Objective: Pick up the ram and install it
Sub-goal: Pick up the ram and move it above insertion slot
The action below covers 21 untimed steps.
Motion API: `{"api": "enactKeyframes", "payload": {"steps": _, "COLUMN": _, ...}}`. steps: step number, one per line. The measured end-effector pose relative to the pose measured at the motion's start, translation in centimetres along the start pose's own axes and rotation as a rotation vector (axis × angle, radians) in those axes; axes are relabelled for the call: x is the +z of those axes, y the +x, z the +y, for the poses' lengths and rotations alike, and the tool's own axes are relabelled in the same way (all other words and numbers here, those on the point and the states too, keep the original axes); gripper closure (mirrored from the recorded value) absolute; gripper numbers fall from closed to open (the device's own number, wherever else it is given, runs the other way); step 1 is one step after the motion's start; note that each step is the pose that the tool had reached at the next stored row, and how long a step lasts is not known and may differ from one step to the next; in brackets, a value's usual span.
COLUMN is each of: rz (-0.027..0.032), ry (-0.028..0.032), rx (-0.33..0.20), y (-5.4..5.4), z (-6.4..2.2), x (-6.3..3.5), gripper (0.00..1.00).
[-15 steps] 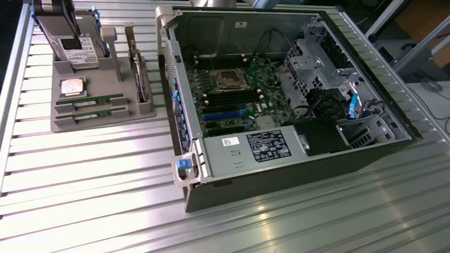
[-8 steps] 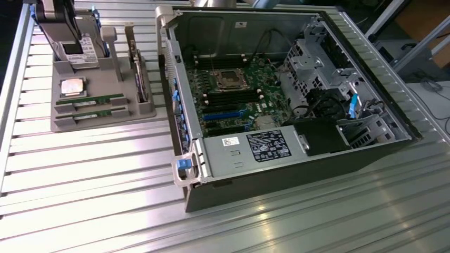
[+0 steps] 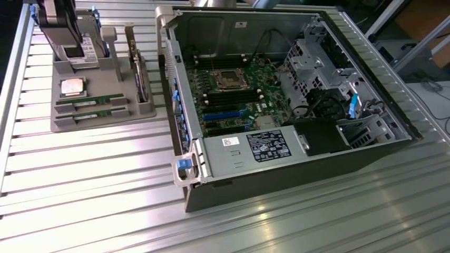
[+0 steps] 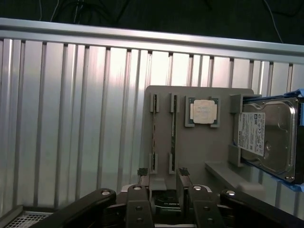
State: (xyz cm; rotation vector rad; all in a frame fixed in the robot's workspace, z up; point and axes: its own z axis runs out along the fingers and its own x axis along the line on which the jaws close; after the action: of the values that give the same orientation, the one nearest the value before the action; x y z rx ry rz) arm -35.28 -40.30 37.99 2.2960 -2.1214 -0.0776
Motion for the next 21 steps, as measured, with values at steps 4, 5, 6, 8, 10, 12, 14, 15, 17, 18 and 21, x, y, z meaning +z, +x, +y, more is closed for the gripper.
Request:
{"api": "enactKeyframes", "payload": {"steps": 4, "rz": -0.0001, "ry": 0.0000, "rx": 0.000, "y": 0.0, "z": -0.01, "x": 0.32, "gripper": 0.64}}
{"api": "enactKeyframes", "payload": {"steps": 5, "rz": 0.0000, "ry": -0.0001, "rx": 0.000, "y": 0.0, "z": -0.02, "x": 0.38, "gripper": 0.64}}
{"api": "enactKeyframes", "payload": {"steps": 6, "rz": -0.0001, "ry": 0.0001, "rx": 0.000, "y": 0.0, "z": -0.02, "x": 0.49, "gripper": 0.64}}
{"api": "enactKeyframes", "payload": {"steps": 8, "rz": 0.0000, "ry": -0.0001, "rx": 0.000, "y": 0.1, "z": -0.02, "x": 0.64, "gripper": 0.64}}
{"api": "enactKeyframes", "payload": {"steps": 10, "rz": 0.0001, "ry": -0.0001, "rx": 0.000, "y": 0.1, "z": -0.04, "x": 0.88, "gripper": 0.64}}
{"api": "enactKeyframes", "payload": {"steps": 12, "rz": 0.0000, "ry": -0.0001, "rx": 0.000, "y": 0.1, "z": -0.05, "x": 1.05, "gripper": 0.64}}
{"api": "enactKeyframes", "payload": {"steps": 14, "rz": 0.0000, "ry": -0.0001, "rx": 0.000, "y": 0.1, "z": -0.06, "x": 1.18, "gripper": 0.64}}
{"api": "enactKeyframes", "payload": {"steps": 15, "rz": 0.0000, "ry": 0.0000, "rx": 0.000, "y": 0.1, "z": -0.06, "x": 1.24, "gripper": 0.64}}
{"api": "enactKeyframes", "payload": {"steps": 17, "rz": 0.0000, "ry": -0.0001, "rx": 0.000, "y": 0.1, "z": -0.08, "x": 1.37, "gripper": 0.64}}
{"api": "enactKeyframes", "payload": {"steps": 18, "rz": 0.0000, "ry": -0.0001, "rx": 0.000, "y": 0.1, "z": -0.09, "x": 1.42, "gripper": 0.64}}
{"api": "enactKeyframes", "payload": {"steps": 21, "rz": 0.0000, "ry": 0.0000, "rx": -0.001, "y": 0.1, "z": -0.13, "x": 1.68, "gripper": 0.64}}
